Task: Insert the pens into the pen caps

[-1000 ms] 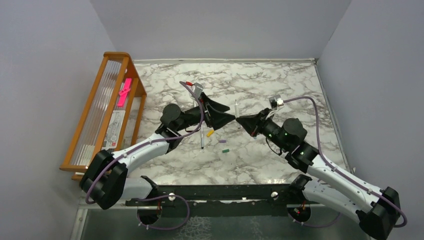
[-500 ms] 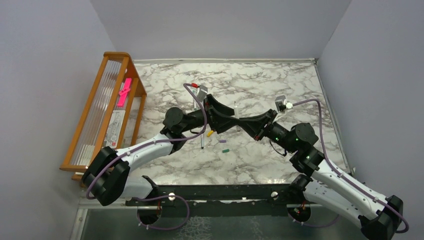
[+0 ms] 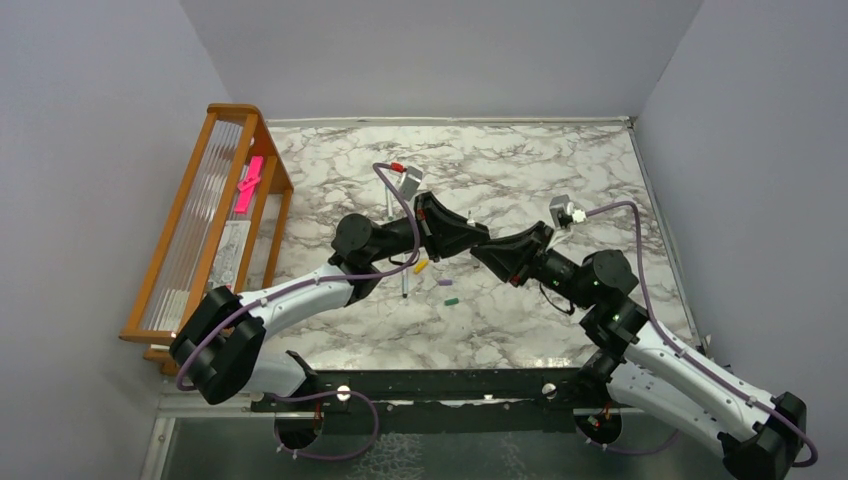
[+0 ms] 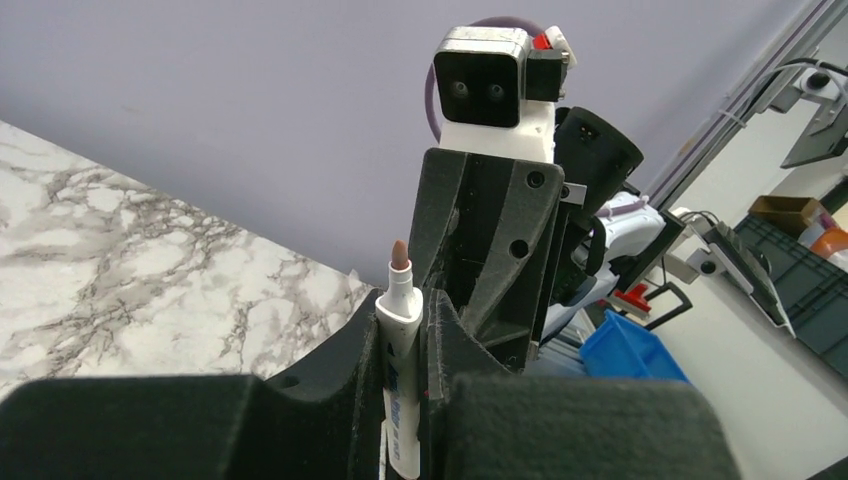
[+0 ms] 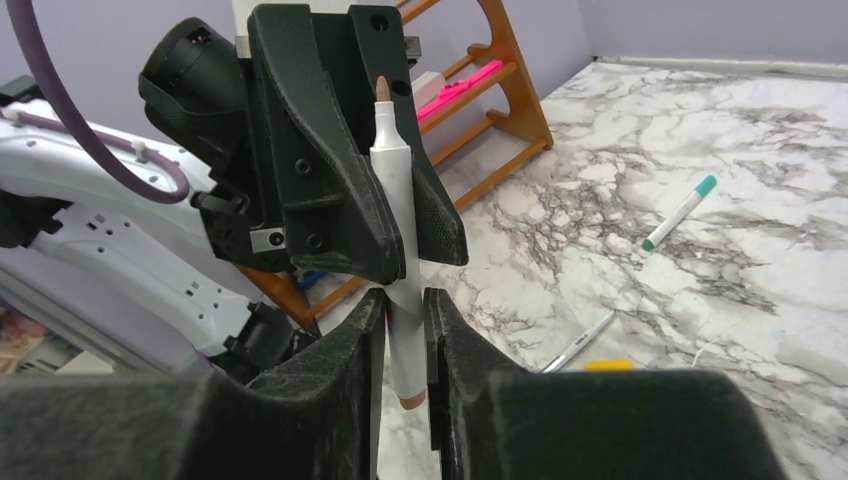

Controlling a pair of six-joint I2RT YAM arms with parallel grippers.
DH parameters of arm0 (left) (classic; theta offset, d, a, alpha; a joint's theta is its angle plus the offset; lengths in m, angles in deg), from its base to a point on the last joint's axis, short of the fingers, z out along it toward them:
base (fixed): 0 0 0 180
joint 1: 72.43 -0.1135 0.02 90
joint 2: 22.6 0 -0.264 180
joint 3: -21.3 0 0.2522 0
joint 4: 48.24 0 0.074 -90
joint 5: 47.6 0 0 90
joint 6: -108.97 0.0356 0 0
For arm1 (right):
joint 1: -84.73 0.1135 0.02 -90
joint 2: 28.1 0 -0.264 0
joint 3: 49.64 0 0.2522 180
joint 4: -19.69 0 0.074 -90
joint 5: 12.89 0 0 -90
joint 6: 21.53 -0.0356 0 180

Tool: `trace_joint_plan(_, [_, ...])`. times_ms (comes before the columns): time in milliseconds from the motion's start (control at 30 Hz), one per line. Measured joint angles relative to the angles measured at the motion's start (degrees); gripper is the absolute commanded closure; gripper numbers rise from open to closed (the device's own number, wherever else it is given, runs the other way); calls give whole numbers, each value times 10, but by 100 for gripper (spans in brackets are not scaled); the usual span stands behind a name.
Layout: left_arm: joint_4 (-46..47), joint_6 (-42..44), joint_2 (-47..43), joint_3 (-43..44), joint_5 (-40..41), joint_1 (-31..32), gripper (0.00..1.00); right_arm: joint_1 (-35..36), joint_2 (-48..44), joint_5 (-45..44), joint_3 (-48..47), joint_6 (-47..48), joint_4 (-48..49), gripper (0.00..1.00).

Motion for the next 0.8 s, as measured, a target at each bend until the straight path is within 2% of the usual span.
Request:
trace_joint_plan(100, [5,-2,0,0,2,0,100,0,-2,0,1,-1,0,66])
trace_joint_plan(333, [5,-8,0,13,7,0,100,0,-3,0,11,0,-7,68])
trace_joint_plan(400, [7,-11,0,21,8,0,100,0,-4,0,11,0,-7,73])
trace_joint_plan(500, [7,-12,3,26,9,0,100,0,-6,4,11,0,-5,97])
trace_joint_plan(633, [5,-22,10,26,11,-1,98,0,-6,7,11,3,-9,99])
trace_joint_plan(700, [6,-25,11,26,11,-1,74,0,-7,7,11,3,-9,99])
trace_joint_plan(733, [7,-26,11,26,11,-1,66,0,-8,7,12,2,-8,99])
trace_joint_plan(800, [7,-25,11,26,12,-1,59,1,-11,6,16,0,-2,99])
